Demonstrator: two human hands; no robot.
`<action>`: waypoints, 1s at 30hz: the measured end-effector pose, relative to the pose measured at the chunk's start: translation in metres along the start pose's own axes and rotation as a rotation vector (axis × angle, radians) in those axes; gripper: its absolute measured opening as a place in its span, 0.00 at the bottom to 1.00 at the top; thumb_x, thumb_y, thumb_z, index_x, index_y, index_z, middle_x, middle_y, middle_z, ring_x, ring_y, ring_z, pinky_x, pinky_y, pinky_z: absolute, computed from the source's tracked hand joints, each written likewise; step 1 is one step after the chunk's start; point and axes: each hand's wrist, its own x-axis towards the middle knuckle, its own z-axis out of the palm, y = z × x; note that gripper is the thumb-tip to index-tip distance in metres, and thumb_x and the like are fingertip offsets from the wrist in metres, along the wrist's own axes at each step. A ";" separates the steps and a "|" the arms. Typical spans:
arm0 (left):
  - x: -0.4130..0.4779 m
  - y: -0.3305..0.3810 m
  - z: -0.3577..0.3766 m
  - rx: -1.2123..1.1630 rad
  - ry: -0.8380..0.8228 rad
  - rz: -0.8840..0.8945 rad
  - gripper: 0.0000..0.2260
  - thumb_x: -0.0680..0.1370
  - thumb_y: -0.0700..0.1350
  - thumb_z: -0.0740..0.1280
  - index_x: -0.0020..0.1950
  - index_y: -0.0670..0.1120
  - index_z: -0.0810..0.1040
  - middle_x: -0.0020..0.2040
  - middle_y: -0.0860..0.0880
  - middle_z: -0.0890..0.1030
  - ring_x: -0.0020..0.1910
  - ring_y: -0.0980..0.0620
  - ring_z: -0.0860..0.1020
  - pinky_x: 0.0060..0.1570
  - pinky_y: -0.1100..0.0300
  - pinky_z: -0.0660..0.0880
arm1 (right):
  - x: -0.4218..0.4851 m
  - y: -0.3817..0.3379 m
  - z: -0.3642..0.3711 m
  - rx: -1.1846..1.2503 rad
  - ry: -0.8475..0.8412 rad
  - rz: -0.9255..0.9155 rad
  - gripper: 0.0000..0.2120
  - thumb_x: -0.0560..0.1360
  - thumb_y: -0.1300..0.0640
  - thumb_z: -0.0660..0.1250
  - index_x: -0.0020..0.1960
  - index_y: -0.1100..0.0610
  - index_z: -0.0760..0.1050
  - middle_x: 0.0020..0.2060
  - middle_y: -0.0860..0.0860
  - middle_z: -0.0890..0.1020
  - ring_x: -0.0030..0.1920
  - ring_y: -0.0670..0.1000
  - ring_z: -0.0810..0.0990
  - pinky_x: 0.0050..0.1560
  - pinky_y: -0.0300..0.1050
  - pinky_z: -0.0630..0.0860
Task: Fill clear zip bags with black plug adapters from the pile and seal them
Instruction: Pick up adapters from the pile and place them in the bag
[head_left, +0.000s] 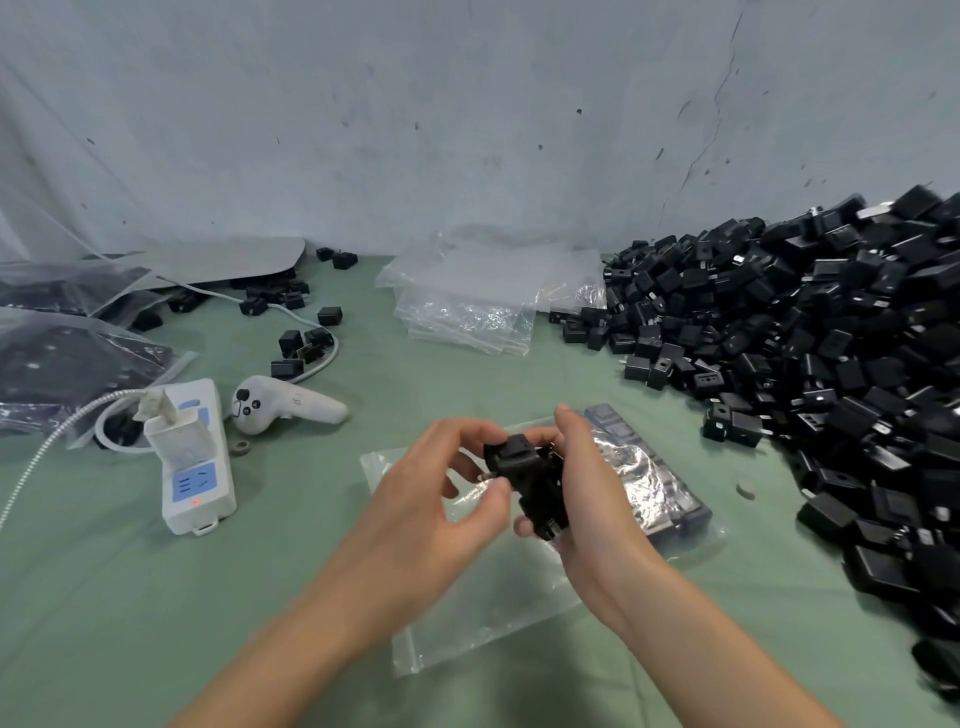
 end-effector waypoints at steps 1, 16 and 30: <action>0.001 -0.002 -0.009 0.004 0.002 -0.012 0.12 0.74 0.51 0.67 0.56 0.62 0.73 0.53 0.62 0.79 0.52 0.57 0.78 0.48 0.70 0.71 | 0.001 -0.001 -0.003 0.019 0.014 0.017 0.15 0.81 0.47 0.60 0.41 0.53 0.77 0.37 0.53 0.82 0.33 0.50 0.78 0.25 0.41 0.70; -0.041 -0.097 -0.081 0.349 -0.151 -0.274 0.14 0.75 0.49 0.72 0.54 0.66 0.74 0.55 0.71 0.75 0.55 0.69 0.73 0.47 0.68 0.69 | 0.017 -0.028 -0.057 0.176 0.272 0.048 0.04 0.77 0.57 0.63 0.44 0.55 0.74 0.29 0.50 0.81 0.29 0.50 0.78 0.22 0.38 0.67; -0.042 -0.079 -0.052 0.509 -0.293 0.031 0.18 0.79 0.59 0.57 0.60 0.52 0.79 0.63 0.59 0.77 0.64 0.58 0.72 0.65 0.58 0.67 | 0.023 -0.023 -0.056 0.106 0.251 0.068 0.03 0.76 0.58 0.62 0.47 0.56 0.73 0.35 0.53 0.80 0.29 0.49 0.77 0.22 0.39 0.67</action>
